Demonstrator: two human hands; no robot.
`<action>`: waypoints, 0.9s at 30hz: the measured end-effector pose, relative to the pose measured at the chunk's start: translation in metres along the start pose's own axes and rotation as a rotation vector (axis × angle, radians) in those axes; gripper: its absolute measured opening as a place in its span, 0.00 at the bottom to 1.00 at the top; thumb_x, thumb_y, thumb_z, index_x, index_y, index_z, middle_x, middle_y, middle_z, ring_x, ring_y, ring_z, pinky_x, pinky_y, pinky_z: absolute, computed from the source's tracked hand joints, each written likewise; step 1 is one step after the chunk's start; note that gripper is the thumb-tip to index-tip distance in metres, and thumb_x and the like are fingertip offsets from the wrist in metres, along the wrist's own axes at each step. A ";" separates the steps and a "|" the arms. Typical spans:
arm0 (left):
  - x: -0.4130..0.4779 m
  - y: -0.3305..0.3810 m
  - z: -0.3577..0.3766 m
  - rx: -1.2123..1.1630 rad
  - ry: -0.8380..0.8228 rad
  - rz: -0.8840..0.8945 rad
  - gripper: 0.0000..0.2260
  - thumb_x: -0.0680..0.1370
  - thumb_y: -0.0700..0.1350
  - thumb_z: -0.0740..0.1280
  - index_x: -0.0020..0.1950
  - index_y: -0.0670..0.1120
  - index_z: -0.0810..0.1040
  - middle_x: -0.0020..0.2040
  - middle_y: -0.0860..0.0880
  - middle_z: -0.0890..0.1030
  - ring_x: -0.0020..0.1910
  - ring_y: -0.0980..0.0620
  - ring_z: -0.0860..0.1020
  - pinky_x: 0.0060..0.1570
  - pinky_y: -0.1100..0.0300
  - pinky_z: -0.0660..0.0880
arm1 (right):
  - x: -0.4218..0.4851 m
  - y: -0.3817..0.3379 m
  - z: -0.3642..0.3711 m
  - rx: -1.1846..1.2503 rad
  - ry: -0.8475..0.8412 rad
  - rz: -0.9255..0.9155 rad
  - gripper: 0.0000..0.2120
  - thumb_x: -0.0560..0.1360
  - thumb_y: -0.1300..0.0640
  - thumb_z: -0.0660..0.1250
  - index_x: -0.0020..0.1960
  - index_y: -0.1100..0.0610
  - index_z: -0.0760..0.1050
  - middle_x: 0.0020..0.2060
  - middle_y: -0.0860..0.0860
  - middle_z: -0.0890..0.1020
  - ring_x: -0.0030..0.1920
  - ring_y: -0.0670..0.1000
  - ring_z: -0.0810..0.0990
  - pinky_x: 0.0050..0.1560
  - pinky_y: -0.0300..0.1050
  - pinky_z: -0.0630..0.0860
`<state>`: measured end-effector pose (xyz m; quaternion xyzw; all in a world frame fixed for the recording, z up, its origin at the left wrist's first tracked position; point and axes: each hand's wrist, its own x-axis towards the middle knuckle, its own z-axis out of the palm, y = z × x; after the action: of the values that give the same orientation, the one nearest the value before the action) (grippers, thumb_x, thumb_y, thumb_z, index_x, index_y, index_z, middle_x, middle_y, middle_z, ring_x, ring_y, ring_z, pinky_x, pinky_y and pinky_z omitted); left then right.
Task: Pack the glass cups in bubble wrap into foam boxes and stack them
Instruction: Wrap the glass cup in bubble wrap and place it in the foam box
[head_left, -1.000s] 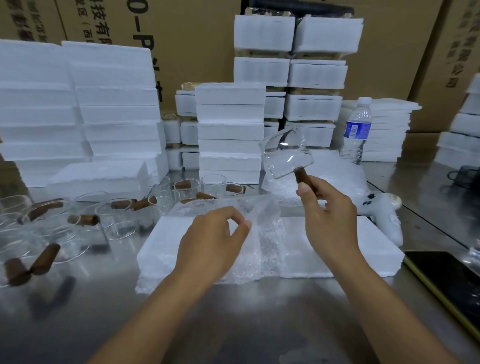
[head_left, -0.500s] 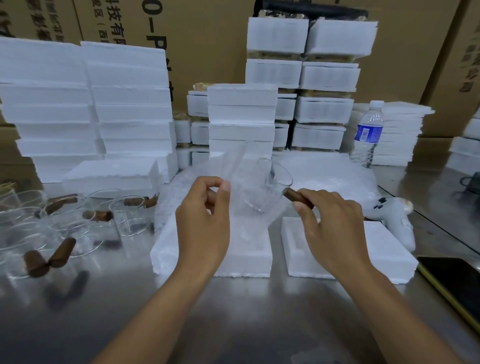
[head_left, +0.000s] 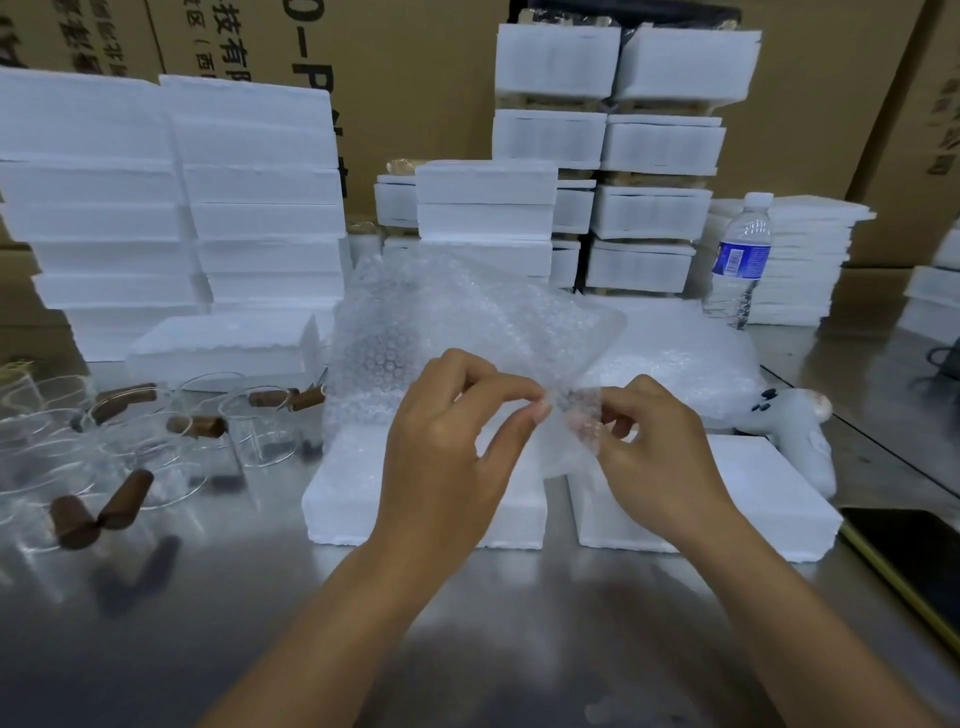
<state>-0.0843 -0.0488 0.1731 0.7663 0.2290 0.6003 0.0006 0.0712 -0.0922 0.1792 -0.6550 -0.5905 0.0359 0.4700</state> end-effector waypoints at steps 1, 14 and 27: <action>0.000 0.001 0.000 -0.002 -0.010 0.010 0.08 0.75 0.47 0.67 0.47 0.44 0.83 0.42 0.52 0.73 0.41 0.51 0.74 0.40 0.56 0.74 | 0.001 -0.001 -0.001 0.065 -0.013 0.025 0.07 0.74 0.54 0.68 0.43 0.42 0.80 0.36 0.46 0.72 0.37 0.40 0.72 0.37 0.25 0.65; 0.024 -0.026 -0.029 -0.336 0.204 -0.779 0.36 0.66 0.65 0.67 0.70 0.55 0.62 0.63 0.57 0.69 0.62 0.61 0.70 0.49 0.76 0.64 | 0.000 0.000 -0.007 0.201 -0.146 0.203 0.04 0.73 0.65 0.68 0.43 0.60 0.81 0.45 0.57 0.82 0.49 0.57 0.78 0.46 0.46 0.76; 0.015 -0.046 -0.028 -0.946 -0.233 -0.829 0.34 0.51 0.65 0.80 0.52 0.49 0.84 0.56 0.52 0.83 0.58 0.53 0.80 0.61 0.58 0.74 | -0.006 -0.007 -0.014 0.275 -0.334 0.088 0.07 0.73 0.71 0.65 0.37 0.64 0.76 0.34 0.59 0.79 0.34 0.53 0.79 0.38 0.42 0.78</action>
<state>-0.1233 -0.0099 0.1819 0.5912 0.2150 0.4992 0.5959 0.0726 -0.1060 0.1889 -0.5950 -0.6205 0.2445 0.4485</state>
